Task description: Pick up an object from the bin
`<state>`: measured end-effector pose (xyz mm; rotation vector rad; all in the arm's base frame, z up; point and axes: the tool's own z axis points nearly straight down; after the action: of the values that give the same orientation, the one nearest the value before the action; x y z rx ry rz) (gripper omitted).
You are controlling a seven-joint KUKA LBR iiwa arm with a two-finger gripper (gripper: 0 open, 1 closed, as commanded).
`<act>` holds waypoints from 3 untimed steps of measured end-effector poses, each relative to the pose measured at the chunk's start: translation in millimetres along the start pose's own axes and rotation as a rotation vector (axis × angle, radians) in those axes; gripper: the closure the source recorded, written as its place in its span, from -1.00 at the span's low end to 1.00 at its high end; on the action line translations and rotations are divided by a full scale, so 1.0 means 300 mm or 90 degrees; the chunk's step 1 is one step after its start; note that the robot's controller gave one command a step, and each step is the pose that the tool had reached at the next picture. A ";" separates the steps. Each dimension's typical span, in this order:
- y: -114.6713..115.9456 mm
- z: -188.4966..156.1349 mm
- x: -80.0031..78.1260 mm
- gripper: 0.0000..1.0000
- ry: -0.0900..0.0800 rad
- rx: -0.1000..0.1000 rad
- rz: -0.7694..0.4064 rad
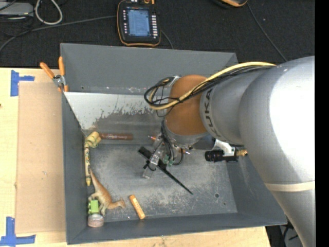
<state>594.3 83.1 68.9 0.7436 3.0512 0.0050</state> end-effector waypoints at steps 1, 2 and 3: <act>-0.038 -0.007 -0.032 1.00 0.004 0.002 -0.002; -0.038 -0.008 -0.032 1.00 0.003 0.002 -0.002; -0.040 -0.045 -0.029 1.00 0.005 0.003 -0.003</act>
Offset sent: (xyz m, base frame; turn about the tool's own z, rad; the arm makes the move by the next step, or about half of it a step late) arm 0.0000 0.0000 0.0000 0.0000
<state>596.4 68.4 82.3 0.7391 3.0616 0.0005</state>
